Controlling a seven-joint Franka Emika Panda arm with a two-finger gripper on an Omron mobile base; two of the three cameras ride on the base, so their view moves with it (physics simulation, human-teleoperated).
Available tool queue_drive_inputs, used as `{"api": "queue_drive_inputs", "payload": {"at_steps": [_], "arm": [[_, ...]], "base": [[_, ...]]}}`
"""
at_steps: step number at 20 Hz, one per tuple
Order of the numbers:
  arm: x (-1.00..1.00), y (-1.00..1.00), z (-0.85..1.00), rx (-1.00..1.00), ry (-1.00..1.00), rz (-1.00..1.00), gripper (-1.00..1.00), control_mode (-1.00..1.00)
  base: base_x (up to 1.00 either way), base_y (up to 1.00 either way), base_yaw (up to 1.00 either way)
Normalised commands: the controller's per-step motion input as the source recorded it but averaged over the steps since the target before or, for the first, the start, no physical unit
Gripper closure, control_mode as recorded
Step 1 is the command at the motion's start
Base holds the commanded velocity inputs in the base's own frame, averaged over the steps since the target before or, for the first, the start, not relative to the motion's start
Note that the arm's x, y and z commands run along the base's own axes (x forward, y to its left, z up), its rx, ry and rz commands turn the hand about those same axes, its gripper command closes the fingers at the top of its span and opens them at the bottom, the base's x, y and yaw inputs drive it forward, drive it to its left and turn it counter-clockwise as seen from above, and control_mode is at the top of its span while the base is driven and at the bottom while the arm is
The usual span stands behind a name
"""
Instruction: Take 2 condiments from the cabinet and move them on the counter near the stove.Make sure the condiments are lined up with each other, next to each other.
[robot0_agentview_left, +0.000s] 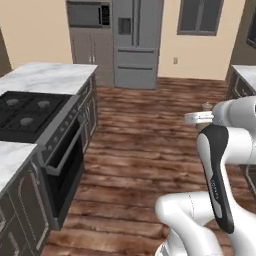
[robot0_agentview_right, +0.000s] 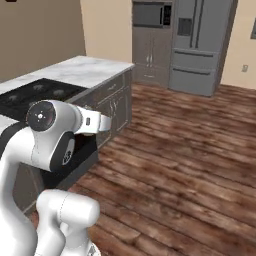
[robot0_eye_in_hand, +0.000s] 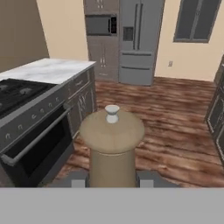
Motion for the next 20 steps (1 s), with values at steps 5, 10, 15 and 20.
{"api": "queue_drive_inputs", "payload": {"at_steps": [5, 10, 15, 20], "arm": [[0.0, 0.0, 0.0, 0.0, 0.0, 0.0, 1.0, 1.0], [0.0, 0.0, 0.0, 0.0, 0.0, 0.0, 1.0, 1.0], [0.0, 0.0, 0.0, 0.0, 0.0, 0.0, 1.0, 1.0], [0.0, 0.0, 0.0, 0.0, 0.0, 0.0, 1.0, 1.0]], "base": [[0.02, 0.0, 0.56], [0.16, 0.0, 0.56], [0.24, 0.0, 0.56], [0.47, 0.0, 0.5]]}}
